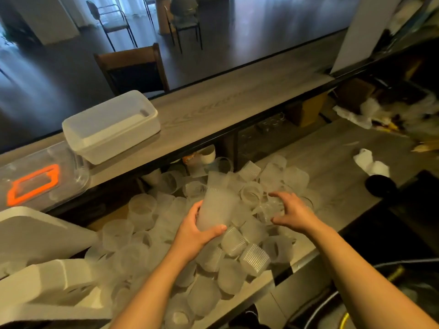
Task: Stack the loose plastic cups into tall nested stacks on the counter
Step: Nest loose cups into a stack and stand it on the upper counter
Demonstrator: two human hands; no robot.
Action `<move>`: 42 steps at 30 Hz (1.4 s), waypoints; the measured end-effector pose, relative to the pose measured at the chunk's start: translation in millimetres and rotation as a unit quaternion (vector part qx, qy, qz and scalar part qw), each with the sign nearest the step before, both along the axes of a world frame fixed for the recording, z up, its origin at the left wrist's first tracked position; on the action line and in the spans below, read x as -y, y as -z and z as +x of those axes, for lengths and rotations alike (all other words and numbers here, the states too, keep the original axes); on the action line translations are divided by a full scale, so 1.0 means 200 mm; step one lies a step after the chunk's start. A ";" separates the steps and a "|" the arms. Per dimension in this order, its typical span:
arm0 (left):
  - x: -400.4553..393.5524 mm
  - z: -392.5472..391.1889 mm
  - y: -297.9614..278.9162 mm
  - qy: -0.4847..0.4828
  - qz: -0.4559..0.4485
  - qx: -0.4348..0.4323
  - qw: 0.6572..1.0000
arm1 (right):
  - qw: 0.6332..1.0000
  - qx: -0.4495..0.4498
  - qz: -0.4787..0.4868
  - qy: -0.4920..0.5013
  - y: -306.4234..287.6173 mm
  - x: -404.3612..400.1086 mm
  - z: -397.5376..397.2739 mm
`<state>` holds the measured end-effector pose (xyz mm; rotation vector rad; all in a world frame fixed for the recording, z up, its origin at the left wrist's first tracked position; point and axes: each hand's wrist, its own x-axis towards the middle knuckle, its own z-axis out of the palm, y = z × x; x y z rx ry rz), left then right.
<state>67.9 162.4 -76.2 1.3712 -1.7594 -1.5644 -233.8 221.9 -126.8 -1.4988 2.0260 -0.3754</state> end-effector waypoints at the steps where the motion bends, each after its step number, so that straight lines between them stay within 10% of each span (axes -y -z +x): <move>1: 0.01 -0.02 0.01 0.000 0.002 0.000 1.000 | 0.999 -0.033 0.007 -0.017 0.03 0.01 -0.01; 21: 0.02 -0.04 0.07 -0.029 0.005 -0.003 1.000 | 0.979 -0.153 0.011 -0.136 0.24 0.07 -0.06; 30: -0.01 0.11 0.06 0.005 -0.016 0.024 1.000 | 0.997 0.043 -0.070 -0.004 0.06 -0.01 0.08; 42: 0.00 0.26 0.05 0.061 -0.106 0.067 0.990 | 0.909 0.322 -0.213 0.155 -0.29 -0.06 0.47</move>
